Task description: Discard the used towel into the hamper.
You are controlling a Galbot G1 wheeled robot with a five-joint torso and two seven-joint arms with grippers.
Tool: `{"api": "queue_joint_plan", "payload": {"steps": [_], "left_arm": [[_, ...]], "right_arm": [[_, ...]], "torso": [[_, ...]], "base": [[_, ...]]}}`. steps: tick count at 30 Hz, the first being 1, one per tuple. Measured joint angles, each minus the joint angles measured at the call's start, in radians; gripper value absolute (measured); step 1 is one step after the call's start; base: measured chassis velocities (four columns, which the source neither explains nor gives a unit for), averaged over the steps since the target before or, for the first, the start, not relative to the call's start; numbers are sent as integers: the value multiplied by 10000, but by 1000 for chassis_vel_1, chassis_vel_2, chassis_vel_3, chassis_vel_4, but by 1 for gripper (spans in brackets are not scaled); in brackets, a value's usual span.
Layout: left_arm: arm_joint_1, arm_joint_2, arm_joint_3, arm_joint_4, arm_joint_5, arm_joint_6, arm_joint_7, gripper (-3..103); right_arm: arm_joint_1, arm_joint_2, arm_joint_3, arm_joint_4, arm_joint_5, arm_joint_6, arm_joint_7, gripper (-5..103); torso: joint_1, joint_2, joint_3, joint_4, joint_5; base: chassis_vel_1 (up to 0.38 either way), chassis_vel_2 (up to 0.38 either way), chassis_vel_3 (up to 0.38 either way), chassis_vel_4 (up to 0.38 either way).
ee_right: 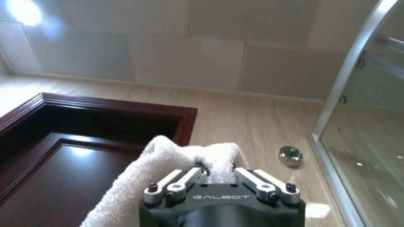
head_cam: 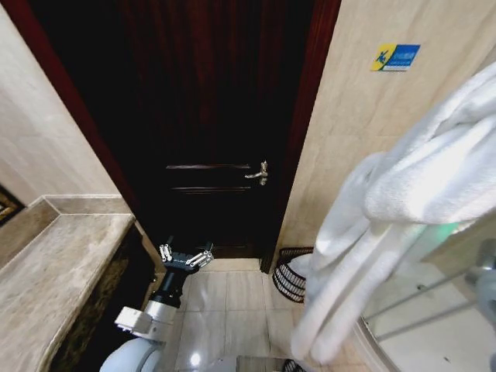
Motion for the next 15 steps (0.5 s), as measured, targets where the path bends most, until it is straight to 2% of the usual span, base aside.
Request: {"api": "queue_joint_plan", "payload": {"steps": [11, 15], "left_arm": [[0, 0, 0, 0, 0, 0, 0, 100], [0, 0, 0, 0, 0, 0, 0, 100]], "right_arm": [[522, -601, 112, -532, 181, 28, -100, 10], [880, -1046, 154, -864, 381, 30, -149, 10]], "torso": [[-17, 4, -6, -3, -2], [-10, 3, -4, 0, -3]], "base": [[12, -13, -12, 4], [0, 0, 0, 0]]}}
